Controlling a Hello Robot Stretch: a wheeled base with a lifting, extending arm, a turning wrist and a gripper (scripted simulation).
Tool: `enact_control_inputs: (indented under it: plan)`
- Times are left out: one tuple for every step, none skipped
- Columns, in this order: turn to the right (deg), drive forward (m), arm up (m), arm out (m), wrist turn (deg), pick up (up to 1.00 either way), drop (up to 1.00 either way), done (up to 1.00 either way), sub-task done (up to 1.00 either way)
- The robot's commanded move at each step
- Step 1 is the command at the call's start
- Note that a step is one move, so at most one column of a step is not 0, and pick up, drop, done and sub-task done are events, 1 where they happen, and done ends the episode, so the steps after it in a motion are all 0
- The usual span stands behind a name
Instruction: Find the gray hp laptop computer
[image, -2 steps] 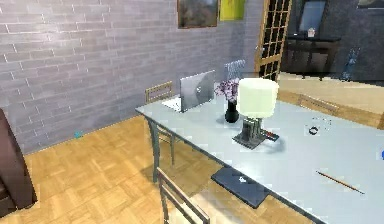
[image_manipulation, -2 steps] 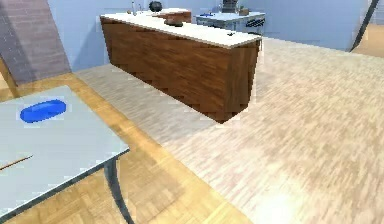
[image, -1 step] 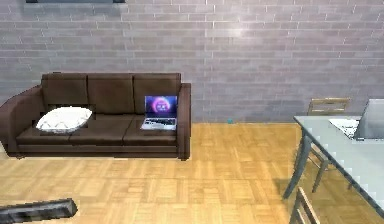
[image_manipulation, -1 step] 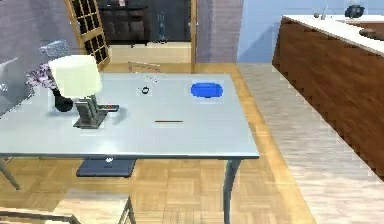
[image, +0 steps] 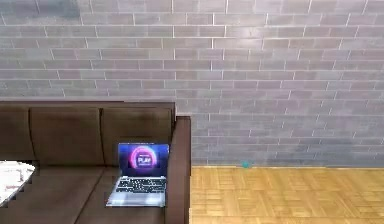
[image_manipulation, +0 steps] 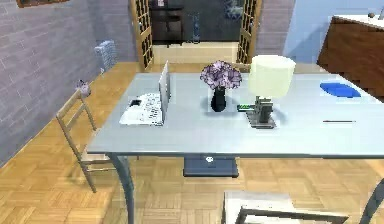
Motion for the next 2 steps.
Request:
enact_control_inputs:
  plan:
    - [45.0,0.0,0.0,0.0,0.0,0.0,0.0,0.0,0.0]
    - [45.0,0.0,0.0,0.0,0.0,0.0,0.0,0.0,0.0]
